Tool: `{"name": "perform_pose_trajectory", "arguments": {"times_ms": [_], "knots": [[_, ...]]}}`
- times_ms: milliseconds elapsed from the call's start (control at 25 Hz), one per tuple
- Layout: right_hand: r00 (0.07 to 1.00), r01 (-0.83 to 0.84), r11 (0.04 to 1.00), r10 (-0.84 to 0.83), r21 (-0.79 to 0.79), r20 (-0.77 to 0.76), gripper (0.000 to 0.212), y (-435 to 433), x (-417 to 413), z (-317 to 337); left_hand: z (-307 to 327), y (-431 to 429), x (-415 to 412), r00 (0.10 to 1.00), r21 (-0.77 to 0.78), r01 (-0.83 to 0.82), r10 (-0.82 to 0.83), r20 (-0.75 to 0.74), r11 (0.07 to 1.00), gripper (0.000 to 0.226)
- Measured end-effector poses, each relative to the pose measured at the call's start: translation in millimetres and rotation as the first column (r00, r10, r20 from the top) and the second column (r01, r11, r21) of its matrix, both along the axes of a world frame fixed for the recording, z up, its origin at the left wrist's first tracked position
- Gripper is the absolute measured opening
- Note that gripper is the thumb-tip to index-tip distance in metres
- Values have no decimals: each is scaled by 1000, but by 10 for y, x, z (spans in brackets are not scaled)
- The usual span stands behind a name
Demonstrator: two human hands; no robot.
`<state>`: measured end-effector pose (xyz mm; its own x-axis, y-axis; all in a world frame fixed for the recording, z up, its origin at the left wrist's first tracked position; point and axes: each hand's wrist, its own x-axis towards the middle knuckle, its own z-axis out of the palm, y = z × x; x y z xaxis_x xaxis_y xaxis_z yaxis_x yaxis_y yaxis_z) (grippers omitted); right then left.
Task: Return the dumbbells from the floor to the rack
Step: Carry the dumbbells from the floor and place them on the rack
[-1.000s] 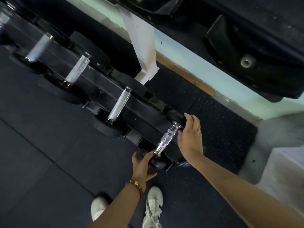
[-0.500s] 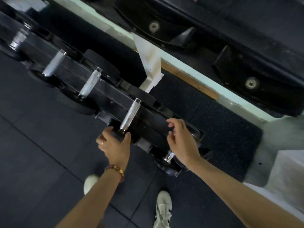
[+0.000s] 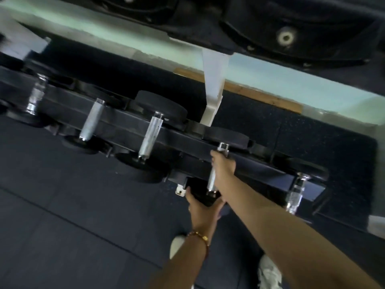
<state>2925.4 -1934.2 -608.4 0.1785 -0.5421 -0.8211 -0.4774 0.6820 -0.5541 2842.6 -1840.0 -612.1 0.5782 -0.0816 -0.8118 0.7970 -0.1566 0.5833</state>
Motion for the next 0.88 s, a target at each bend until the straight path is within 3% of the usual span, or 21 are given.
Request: {"name": "perform_pose_trajectory", "arguments": {"times_ms": [280,400,520,680,760,880], "knots": [[998,26,999,-28,-39,-60,22,-67,-48,13,71,84,77,996,-60,81,-83,-26,995,99],[978,-183,981,176,-58,-108,15,-136,-69,15,46,150,165,991,-67,110,-115,-65,992,95],[894,-431,898,413,-82,-175,46,-197,-44,47,34,208,297,985,-77,107,-116,-131,991,91],[833,-533,842,503,-88,-230,72,-172,-65,86,73,247,306,975,-102,92,-111,-191,991,91],[868,-465,884,441,-60,-229,77,-147,-57,113,90,237,279,979,2,140,-138,-153,990,91],[867,-316,942,237,-116,-439,76,-35,-69,339,251,213,349,975,244,217,-220,-19,945,88]]}}
